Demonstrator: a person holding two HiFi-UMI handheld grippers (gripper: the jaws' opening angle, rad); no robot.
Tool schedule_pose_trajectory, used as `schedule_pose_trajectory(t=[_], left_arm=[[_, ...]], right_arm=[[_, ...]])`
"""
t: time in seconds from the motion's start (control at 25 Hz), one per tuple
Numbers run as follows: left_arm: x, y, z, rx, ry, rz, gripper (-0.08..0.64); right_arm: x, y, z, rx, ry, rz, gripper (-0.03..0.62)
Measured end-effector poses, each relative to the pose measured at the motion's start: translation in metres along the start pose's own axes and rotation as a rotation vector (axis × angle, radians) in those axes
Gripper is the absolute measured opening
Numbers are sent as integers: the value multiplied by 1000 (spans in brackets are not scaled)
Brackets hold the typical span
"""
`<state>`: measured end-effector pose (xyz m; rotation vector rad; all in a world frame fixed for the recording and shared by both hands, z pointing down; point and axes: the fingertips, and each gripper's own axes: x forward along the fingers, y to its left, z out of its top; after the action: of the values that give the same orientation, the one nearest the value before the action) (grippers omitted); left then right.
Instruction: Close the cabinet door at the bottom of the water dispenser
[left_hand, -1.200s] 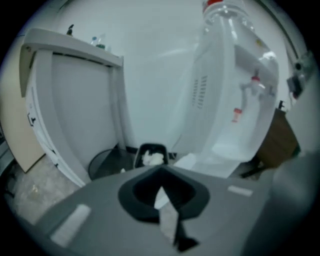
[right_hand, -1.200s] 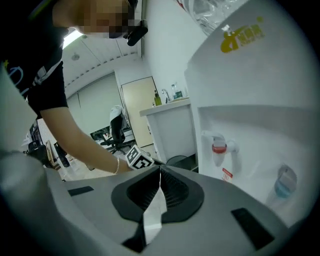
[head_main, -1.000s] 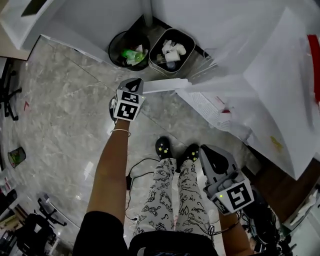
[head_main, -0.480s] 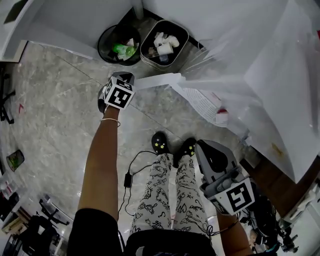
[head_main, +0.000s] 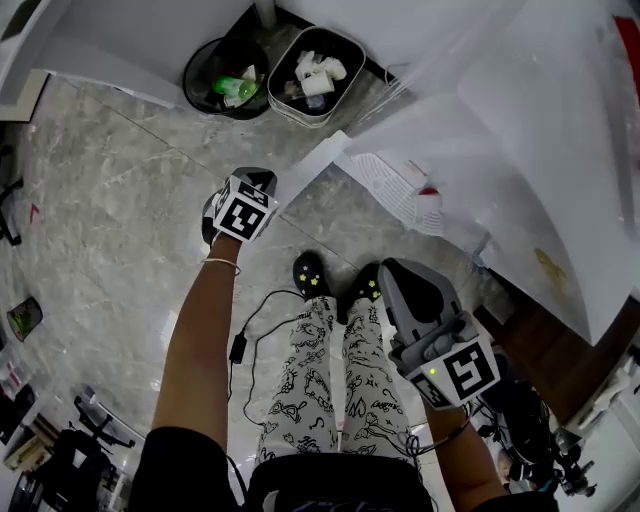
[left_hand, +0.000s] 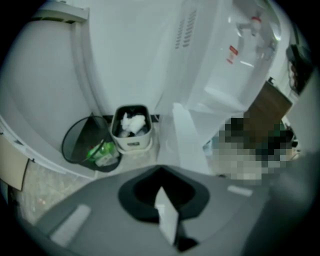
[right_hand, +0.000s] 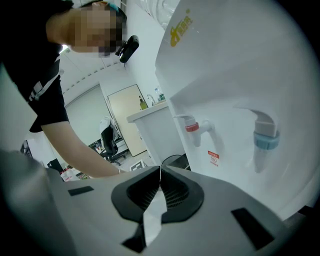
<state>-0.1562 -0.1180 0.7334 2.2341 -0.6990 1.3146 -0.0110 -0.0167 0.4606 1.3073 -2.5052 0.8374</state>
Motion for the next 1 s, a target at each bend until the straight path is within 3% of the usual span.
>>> schedule_pose_trajectory(t=[0.12,0.4,0.56,0.8,1.0], left_arm=[[-2,-36,0,-62,-71,-33,-3],[12,-112,-8,-259,-125,-69,-3],[28,-148,6,-343,-158,-92,-3],[51,-186,43,-430,-209,-141,-3],[69,-212,80,-425,-261,-203,-3]], right_arm=[[-8,-2,-7,11,1,-5,17],[-31,-25,-25,17,-19,-46,17],[-44,-30,-20,-9,-78,24,17],[-60,-49,-11,-26,-124,7,17],[-73,-60,-8,-3,-154,-17,16]])
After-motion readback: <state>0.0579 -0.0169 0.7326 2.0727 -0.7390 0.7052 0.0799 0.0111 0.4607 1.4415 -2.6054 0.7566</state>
